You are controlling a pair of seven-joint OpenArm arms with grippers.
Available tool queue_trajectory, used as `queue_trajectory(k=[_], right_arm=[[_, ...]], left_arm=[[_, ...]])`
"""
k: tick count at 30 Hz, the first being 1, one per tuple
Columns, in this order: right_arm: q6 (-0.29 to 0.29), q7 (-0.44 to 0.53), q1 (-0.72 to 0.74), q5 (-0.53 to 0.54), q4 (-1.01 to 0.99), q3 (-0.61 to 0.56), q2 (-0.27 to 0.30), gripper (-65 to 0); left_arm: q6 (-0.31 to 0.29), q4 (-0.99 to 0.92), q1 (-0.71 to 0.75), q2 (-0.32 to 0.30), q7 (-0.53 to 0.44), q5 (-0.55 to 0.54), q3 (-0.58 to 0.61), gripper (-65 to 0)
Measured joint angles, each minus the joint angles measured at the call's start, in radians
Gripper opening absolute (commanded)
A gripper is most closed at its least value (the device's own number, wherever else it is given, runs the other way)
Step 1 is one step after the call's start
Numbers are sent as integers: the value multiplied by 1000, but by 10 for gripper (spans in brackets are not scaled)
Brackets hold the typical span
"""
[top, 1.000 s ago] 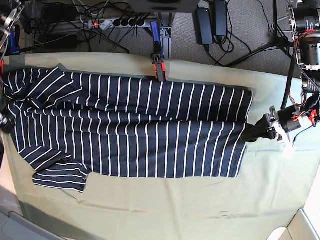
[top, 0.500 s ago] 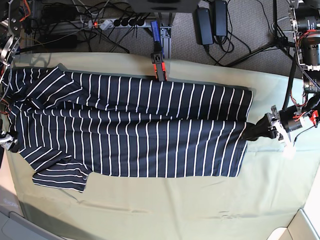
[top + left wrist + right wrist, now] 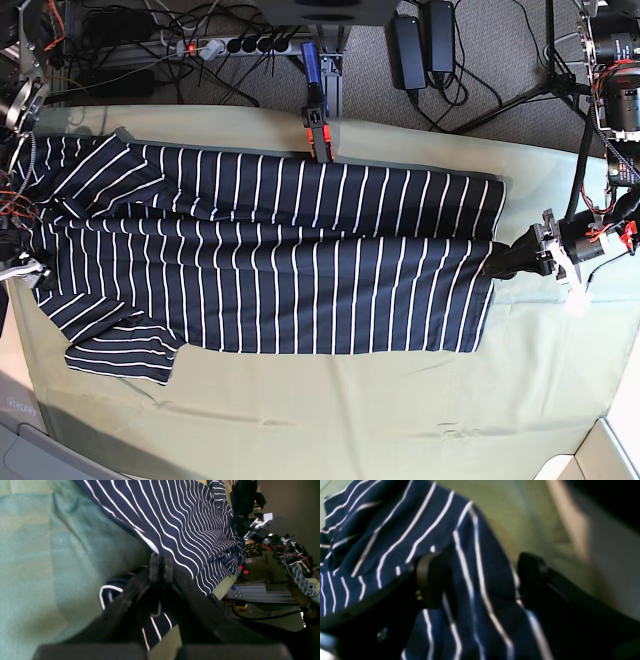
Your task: Fold the T-shirt properly
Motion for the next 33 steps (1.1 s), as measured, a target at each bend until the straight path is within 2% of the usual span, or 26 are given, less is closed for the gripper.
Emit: queue_trajectory(k=[8,17,18,20,23,24,26,28,31,33], right_arm=[[1,23,10,9,19,0,-76,-212],[2,-10,4,8,68,0,-87,-217],[2,-12,4,8,68,0,-87,-245],[2,-15,4,-5,69,0,-87,-363],[3,-16,-1,-32,76,0,-89,-615],[3,-18,-2,-32,81,0,-89,-650],[3,-19,-2,-32,92,-1,-92,-650],[3,-19,-1,-32,105,-1,-92,-650],[3,-19,-1,-32,109,-1,-92,-650],[3,-20,-2,-33,109,-1,-92,-650]], left_arm=[[0,0,0,0,-2,0,0,-650],[0,0,0,0,-8,-1,0,-650],[0,0,0,0,-8,0,0,-650],[0,0,0,0,-24,0,0,-650],[0,0,0,2,-31,-1,0,-650],[0,0,0,2,-30,0,0,-650],[0,0,0,2,-30,0,0,-650],[0,0,0,2,-35,0,0,-563],[0,0,0,2,-71,-2,0,-376],[0,0,0,2,-107,0,0,-294]])
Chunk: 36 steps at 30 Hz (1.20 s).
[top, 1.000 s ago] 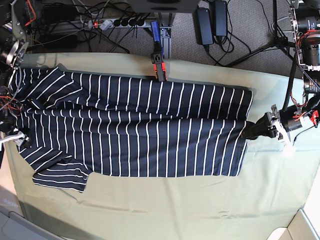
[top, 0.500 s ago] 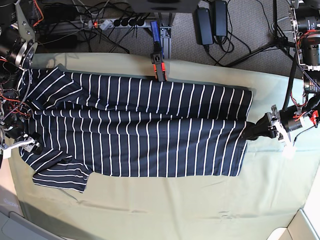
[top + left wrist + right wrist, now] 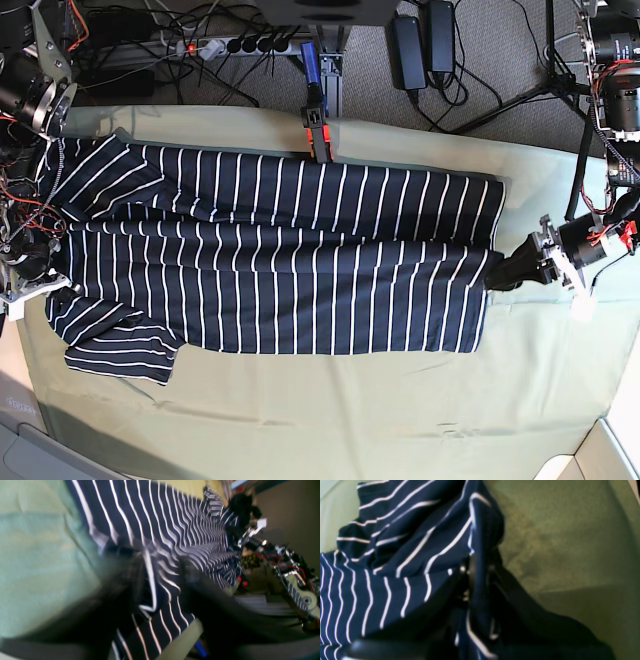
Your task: Fold the T-shirt properly
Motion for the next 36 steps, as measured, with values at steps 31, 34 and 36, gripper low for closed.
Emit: queue_trajectory(k=[31,34,36], right_arm=[[0,-33,0,0,0,0,0,-650],[0,-39,0,0,0,0,0,-650],[0,-42,0,8,0,0,0,-650]], left_arm=[[0,-267,-167,161,-476,590,3,-288],[0,-275,-170,167,-484,593,3,-288],[0,-275,-169,167,-485,593,3,-288]])
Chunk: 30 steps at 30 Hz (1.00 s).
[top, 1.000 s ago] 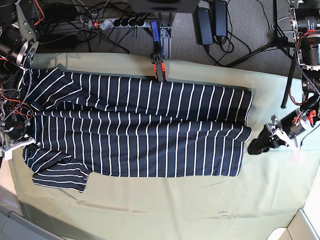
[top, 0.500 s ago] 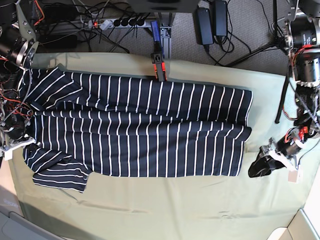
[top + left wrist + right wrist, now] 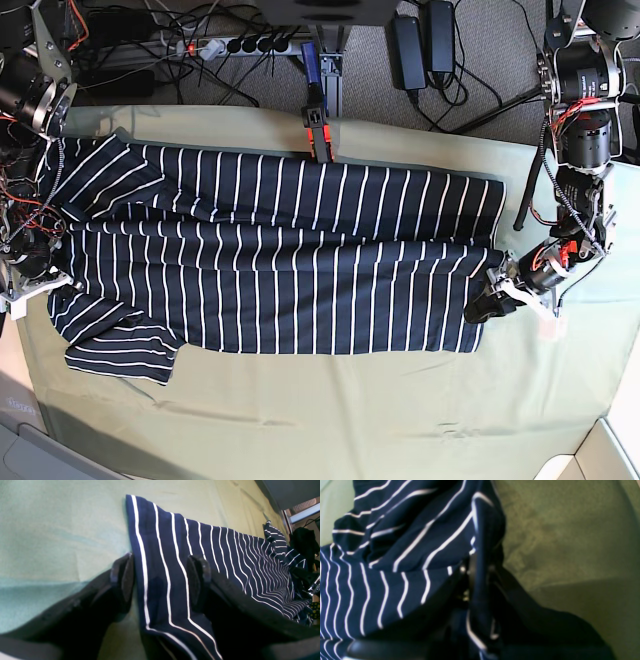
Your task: Fold the T-shirt properly
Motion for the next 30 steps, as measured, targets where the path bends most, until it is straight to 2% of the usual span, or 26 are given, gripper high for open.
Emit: queue_trajectory(k=[8,13,14,18,20,24,26,28,30], right_arm=[[0,-2,0,15,0,0,0,-650],[0,-3,0,19,0,0,0,-650],[0,-3,0,19,0,0,0,-650],[0,-3,0,19,0,0,0,-650],[0,-3,0,19,0,0,0,-650],[0,-3,0,19,0,0,0,-650],[0,-4,-2,19,6,0,0,-650],[0,-31,-3,24,13,0,4,-650],[0,-76,-4,57,25,0,16,-650]], left_arm=[[0,0,0,48,-15,2,-2,-288],[0,0,-2,53,-14,3,-2,-301],[0,0,-2,53,-14,2,-2,-338],[0,-1,-2,56,-14,0,-2,-571],[0,-1,-2,58,-13,0,-2,-647],[0,-1,-2,58,-11,-10,-2,-650],[0,-1,-2,54,2,-60,-2,-650],[0,0,-2,39,63,-142,-2,-650],[0,8,-2,24,165,-211,-3,-650]])
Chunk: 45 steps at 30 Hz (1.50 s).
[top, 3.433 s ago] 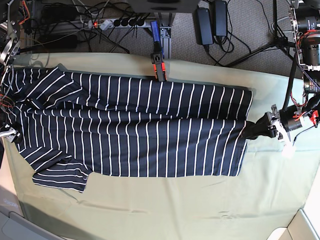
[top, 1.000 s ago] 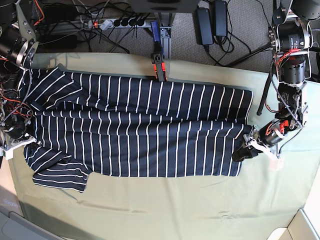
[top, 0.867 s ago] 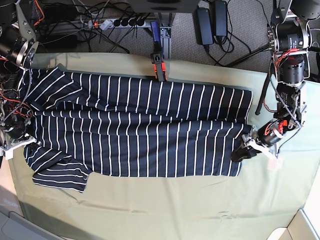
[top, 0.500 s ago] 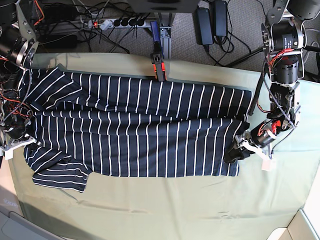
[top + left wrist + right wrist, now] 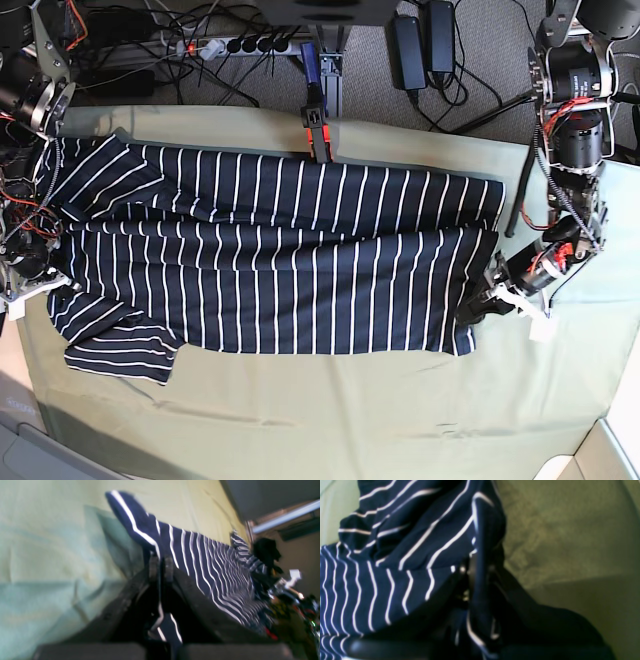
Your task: Fold the T-shirt properly
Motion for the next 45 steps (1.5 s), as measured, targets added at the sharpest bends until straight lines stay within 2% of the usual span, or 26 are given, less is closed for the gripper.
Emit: queue_trajectory(k=[4,6,9,15,19,28,29,31,32,33,34,41,45], right_arm=[[1,-46,-66,100,92,-4,41,-650],[1,-51,-120,116,152,-3,61,-650],[2,-69,-213,159,248,-4,83,-650],[1,-71,-347,208,389,-6,122,-650],[1,-91,-404,214,447,9,129,-650],[0,-99,-495,232,487,73,126,-650],[0,-99,-496,232,487,73,126,-611],[0,-98,-495,225,487,74,126,-388],[0,-97,-495,225,487,76,127,-296],[0,-88,-495,224,487,77,127,-239],[0,-85,-495,224,487,79,126,-217],[-1,-55,-423,236,487,216,129,-218],[0,-54,-335,205,472,228,128,-218]], left_arm=[[0,35,3,-19,182,-163,1,-650],[0,58,2,-35,226,-229,2,-650],[0,112,15,-69,267,-259,2,-650],[-2,287,135,-125,302,-296,3,-650],[-1,395,220,-146,298,-296,3,-650],[-1,462,304,-149,300,-297,3,-650],[-1,462,304,-149,299,-297,3,-650],[-1,462,304,-149,292,-297,3,-650],[-1,462,302,-149,292,-297,3,-650],[-1,462,302,-149,292,-297,3,-650],[-1,463,302,-149,291,-297,3,-650],[-1,463,302,-149,294,-294,3,-650],[-1,463,302,-149,304,-298,3,-650]])
